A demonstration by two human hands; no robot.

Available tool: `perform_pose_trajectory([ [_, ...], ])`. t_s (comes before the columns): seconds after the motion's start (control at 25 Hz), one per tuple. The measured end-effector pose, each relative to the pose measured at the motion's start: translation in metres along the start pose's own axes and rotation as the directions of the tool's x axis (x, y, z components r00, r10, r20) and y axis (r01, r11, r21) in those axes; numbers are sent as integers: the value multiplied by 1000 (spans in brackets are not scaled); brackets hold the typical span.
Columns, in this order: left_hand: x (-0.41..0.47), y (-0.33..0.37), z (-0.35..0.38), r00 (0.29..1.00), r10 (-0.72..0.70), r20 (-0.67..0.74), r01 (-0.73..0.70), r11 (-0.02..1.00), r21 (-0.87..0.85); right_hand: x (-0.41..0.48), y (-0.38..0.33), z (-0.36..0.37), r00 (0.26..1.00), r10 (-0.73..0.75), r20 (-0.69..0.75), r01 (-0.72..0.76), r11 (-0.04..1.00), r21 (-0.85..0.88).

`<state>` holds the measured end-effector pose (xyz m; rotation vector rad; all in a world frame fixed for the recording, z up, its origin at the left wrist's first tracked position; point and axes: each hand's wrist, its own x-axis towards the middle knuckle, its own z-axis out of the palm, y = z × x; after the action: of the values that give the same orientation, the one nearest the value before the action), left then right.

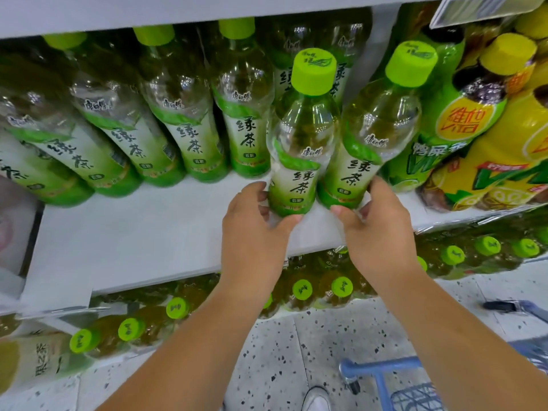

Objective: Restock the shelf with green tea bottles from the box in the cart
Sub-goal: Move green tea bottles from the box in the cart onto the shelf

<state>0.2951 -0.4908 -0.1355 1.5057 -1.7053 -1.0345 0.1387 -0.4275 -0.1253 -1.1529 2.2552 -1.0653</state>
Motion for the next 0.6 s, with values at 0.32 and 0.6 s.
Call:
perform_pose_trajectory([
  [0.32, 25, 11, 17, 992, -76, -96, 81, 996, 48, 27, 1, 15, 999, 30, -46, -28, 999, 42],
  [0.6, 34, 22, 24, 971, -217, -103, 233, 953, 193, 49, 3, 21, 993, -45, -110, 42, 999, -29],
])
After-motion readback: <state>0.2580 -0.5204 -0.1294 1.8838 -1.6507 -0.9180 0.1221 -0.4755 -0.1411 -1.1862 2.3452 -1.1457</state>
